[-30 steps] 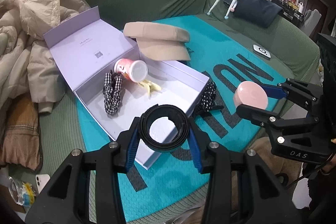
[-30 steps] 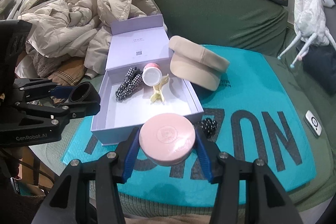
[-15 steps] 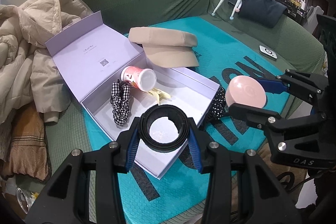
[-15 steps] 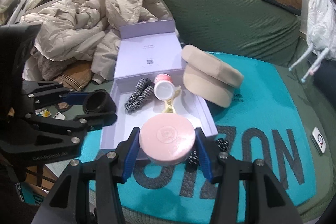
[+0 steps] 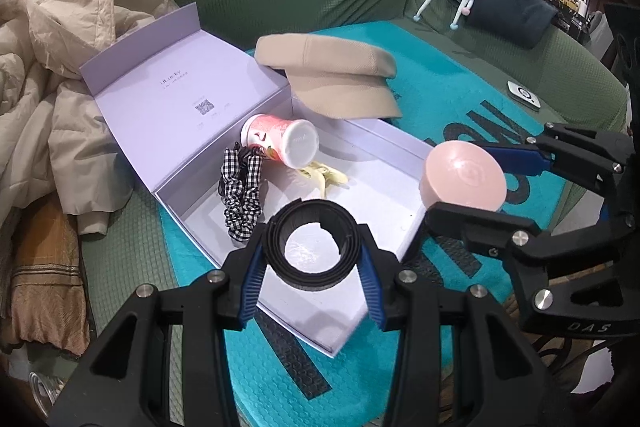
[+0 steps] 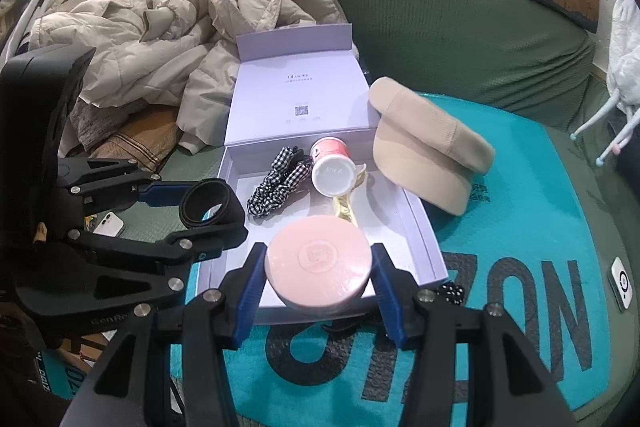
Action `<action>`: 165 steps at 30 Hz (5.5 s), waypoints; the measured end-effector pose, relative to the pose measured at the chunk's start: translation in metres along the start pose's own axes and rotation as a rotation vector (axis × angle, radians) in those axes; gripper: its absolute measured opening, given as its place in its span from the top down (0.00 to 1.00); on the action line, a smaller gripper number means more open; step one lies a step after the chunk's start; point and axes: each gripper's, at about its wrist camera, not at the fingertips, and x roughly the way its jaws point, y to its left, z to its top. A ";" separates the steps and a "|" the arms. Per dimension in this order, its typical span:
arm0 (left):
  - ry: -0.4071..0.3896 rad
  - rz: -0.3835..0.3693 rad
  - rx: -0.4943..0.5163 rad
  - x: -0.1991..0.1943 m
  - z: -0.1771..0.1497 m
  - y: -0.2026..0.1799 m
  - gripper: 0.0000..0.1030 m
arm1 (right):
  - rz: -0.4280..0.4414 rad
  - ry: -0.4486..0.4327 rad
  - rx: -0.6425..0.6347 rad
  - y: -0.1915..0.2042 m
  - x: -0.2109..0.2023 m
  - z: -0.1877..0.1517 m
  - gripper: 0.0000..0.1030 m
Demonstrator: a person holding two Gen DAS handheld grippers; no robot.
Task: Organize objects
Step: 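Lower the pink compact into the box with the right tool while the left tool lowers the hair tie inside, then open both tools to release the compact and hair tie in the box, then withdraw both tools up and away from the lavender box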
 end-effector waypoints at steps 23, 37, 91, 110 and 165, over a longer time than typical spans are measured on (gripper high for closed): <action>0.092 -0.084 -0.089 0.074 0.003 0.037 0.60 | 0.016 0.112 0.064 -0.027 0.076 0.008 0.49; 0.119 -0.104 -0.078 0.098 0.006 0.042 0.60 | 0.040 0.164 0.100 -0.039 0.112 0.009 0.49; 0.212 -0.033 -0.076 0.145 0.018 0.047 0.56 | 0.045 0.233 0.123 -0.047 0.155 0.013 0.49; 0.085 -0.066 -0.095 0.090 0.022 0.039 0.49 | -0.001 0.156 0.073 -0.033 0.094 0.028 0.46; -0.167 -0.033 -0.079 -0.070 0.007 -0.040 0.20 | -0.125 -0.089 0.145 -0.050 -0.093 -0.033 0.30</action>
